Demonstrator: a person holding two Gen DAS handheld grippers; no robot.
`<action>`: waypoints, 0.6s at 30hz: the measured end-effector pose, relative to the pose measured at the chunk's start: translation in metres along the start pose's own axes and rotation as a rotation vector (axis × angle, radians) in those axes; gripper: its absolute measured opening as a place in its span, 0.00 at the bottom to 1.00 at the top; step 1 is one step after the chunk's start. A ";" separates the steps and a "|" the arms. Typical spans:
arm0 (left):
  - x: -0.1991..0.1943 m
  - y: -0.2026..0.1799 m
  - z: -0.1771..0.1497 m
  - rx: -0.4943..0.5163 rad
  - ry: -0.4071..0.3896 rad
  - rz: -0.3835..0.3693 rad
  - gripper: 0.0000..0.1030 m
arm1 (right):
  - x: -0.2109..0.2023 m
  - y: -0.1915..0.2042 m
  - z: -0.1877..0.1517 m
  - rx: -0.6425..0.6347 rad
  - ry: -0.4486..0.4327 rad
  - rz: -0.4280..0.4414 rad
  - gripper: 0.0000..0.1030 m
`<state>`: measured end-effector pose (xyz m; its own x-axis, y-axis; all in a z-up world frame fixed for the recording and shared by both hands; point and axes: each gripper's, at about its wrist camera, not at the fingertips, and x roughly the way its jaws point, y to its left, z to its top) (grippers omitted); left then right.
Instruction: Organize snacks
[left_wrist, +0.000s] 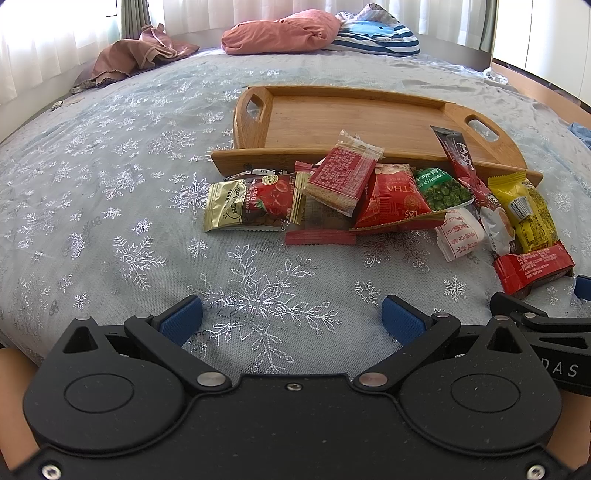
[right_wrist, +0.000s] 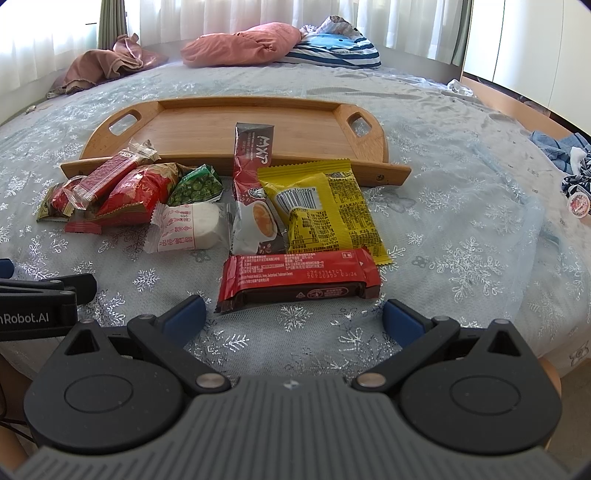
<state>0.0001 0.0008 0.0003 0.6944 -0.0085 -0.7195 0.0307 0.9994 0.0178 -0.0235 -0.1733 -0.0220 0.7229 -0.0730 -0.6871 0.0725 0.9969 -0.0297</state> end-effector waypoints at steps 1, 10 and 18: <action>0.000 0.000 0.000 -0.001 -0.001 -0.001 1.00 | 0.000 0.000 0.000 -0.001 -0.003 0.000 1.00; -0.002 0.001 0.000 -0.005 -0.007 -0.003 1.00 | -0.006 0.001 -0.004 0.000 -0.025 -0.006 1.00; -0.003 0.002 -0.001 0.015 -0.026 -0.009 1.00 | -0.006 0.001 -0.007 -0.001 -0.052 -0.011 1.00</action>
<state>-0.0031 0.0030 0.0017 0.7128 -0.0186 -0.7011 0.0473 0.9986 0.0216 -0.0325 -0.1716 -0.0236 0.7568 -0.0858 -0.6480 0.0804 0.9960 -0.0381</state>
